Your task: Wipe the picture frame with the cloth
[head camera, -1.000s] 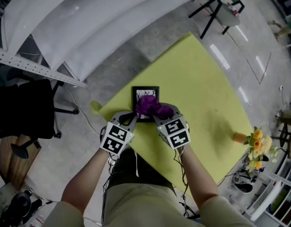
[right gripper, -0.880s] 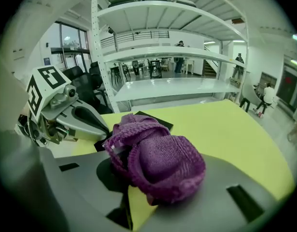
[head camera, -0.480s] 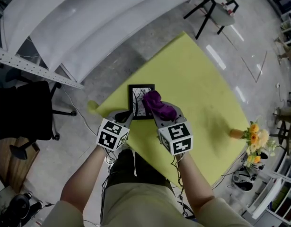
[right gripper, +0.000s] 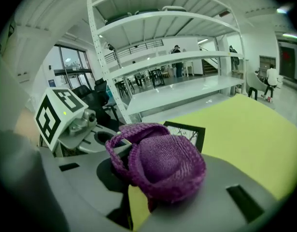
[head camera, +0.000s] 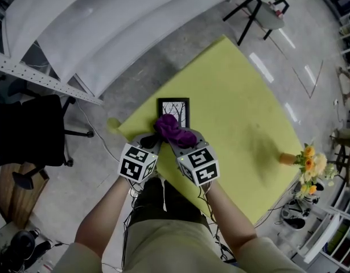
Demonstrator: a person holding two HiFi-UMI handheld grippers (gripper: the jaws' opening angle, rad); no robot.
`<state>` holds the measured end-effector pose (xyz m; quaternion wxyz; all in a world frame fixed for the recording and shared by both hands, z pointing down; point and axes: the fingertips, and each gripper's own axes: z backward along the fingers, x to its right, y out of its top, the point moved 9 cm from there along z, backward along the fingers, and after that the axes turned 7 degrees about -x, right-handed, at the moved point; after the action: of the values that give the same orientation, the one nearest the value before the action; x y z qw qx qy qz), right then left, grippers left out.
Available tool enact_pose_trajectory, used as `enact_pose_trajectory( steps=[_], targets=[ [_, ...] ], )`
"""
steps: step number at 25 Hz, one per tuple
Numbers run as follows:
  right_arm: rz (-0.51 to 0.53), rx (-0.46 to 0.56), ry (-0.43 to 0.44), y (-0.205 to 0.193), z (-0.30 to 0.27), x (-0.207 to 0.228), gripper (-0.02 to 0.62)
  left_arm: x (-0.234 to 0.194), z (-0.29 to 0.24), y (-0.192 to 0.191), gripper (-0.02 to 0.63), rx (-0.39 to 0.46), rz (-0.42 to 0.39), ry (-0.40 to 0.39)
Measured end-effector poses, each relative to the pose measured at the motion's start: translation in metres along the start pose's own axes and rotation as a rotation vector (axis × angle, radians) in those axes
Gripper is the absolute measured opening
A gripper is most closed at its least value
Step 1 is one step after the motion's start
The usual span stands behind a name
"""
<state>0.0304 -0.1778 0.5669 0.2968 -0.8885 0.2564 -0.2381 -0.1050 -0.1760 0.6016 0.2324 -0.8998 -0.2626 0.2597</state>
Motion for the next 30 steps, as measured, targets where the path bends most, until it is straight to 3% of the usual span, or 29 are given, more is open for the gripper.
enact_pose_trajectory(
  steps=[8, 12, 17, 23, 30],
  targets=[
    [0.010, -0.119, -0.041, -0.038, 0.007, 0.011, 0.103, 0.000, 0.000, -0.001, 0.009, 0.006, -0.012, 0.011],
    [0.021, -0.147, -0.110, -0.048, 0.022, 0.026, 0.104, 0.003, -0.002, 0.000, 0.009, -0.015, -0.104, 0.059],
    [-0.073, -0.135, -0.196, -0.057, 0.050, 0.049, 0.104, 0.006, -0.001, -0.001, 0.009, -0.027, -0.079, 0.070],
    [-0.138, 0.013, -0.281, -0.041, 0.092, 0.056, 0.103, 0.010, 0.010, 0.007, 0.009, -0.057, -0.118, 0.177],
    [-0.122, 0.197, -0.317, 0.003, 0.155, 0.037, 0.103, 0.016, 0.071, 0.041, 0.009, 0.102, -0.089, 0.219]
  ],
)
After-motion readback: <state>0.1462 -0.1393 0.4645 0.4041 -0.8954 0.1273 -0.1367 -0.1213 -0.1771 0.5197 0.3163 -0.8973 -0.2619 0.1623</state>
